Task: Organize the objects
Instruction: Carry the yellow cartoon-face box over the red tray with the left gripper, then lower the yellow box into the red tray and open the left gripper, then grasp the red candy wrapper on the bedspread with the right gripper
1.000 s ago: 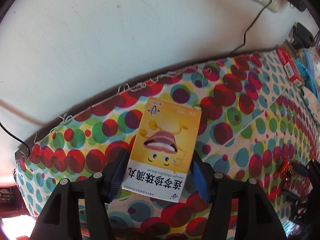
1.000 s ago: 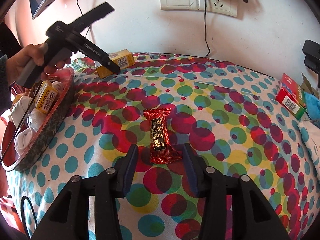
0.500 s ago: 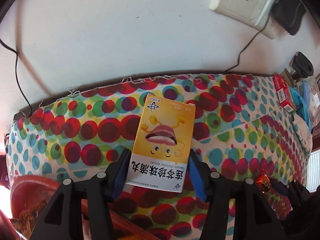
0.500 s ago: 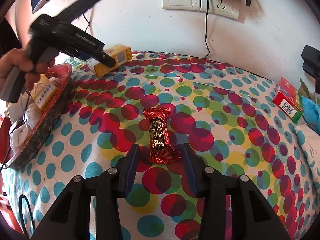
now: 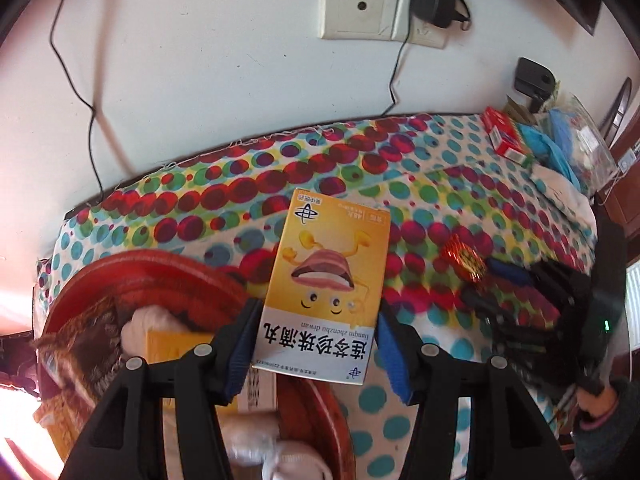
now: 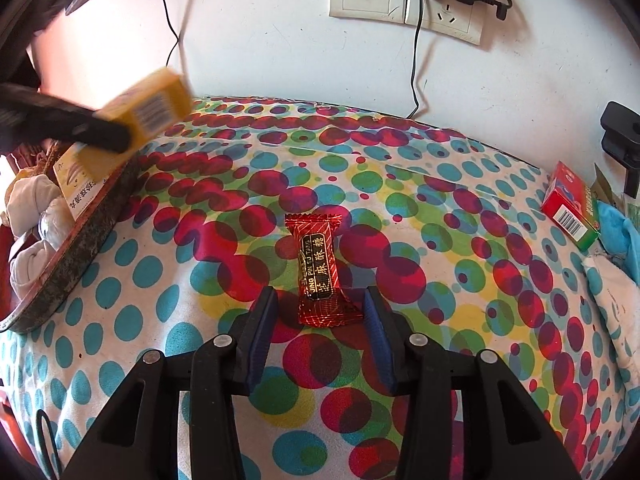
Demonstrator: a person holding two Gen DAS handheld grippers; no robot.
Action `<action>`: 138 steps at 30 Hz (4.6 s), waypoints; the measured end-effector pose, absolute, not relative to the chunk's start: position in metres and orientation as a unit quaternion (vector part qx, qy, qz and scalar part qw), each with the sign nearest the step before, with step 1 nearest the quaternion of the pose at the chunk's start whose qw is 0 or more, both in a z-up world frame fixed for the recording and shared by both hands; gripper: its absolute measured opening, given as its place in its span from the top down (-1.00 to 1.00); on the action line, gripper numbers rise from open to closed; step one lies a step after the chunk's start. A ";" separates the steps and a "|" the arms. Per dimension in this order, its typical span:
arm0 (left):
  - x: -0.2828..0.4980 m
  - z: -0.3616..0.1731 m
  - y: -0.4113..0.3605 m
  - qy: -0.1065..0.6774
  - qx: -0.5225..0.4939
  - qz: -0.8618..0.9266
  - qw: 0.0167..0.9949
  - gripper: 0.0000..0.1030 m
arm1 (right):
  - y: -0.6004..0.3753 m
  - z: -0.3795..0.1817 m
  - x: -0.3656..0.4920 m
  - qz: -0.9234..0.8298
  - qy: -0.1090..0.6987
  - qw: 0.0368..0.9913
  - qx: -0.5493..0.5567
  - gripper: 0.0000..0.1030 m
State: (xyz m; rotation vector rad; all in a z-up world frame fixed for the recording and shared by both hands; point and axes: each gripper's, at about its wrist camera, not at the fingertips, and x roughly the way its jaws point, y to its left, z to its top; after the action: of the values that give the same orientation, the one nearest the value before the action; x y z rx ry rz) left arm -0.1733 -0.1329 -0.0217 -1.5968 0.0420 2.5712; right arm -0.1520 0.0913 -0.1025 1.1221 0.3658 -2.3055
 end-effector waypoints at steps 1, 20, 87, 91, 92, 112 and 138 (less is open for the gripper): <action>-0.165 -0.020 -0.132 0.016 -0.524 0.850 0.059 -0.10 | 0.092 -0.103 -0.152 -0.857 0.136 0.272 0.417 0.19; -0.058 -0.011 -0.167 0.021 -0.521 0.852 0.042 -0.10 | 0.092 -0.102 -0.152 -0.857 0.137 0.271 0.417 0.18; 0.005 -0.068 -0.212 0.006 -0.568 0.823 0.001 -0.11 | 0.099 -0.104 -0.157 -0.858 0.134 0.265 0.419 -0.05; 0.012 -0.066 -0.211 0.004 -0.559 0.829 -0.005 -0.11 | 0.096 -0.104 -0.155 -0.858 0.135 0.265 0.418 0.01; 0.013 -0.066 -0.210 0.004 -0.559 0.829 -0.004 -0.11 | 0.097 -0.104 -0.155 -0.858 0.136 0.269 0.417 0.12; 0.025 -0.061 -0.199 0.034 -0.534 0.845 -0.007 -0.11 | 0.087 -0.101 -0.143 -0.861 0.172 0.262 0.400 0.48; 0.042 -0.039 -0.195 0.022 -0.506 0.862 -0.001 -0.11 | 0.038 -0.032 -0.084 -0.851 0.186 0.344 0.349 0.49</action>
State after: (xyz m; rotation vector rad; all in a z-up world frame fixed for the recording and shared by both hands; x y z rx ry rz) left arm 0.0419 -0.1953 -0.0394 -1.5902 0.0694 2.7113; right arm -0.0838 0.0379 -0.0323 0.9069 0.4824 -2.2115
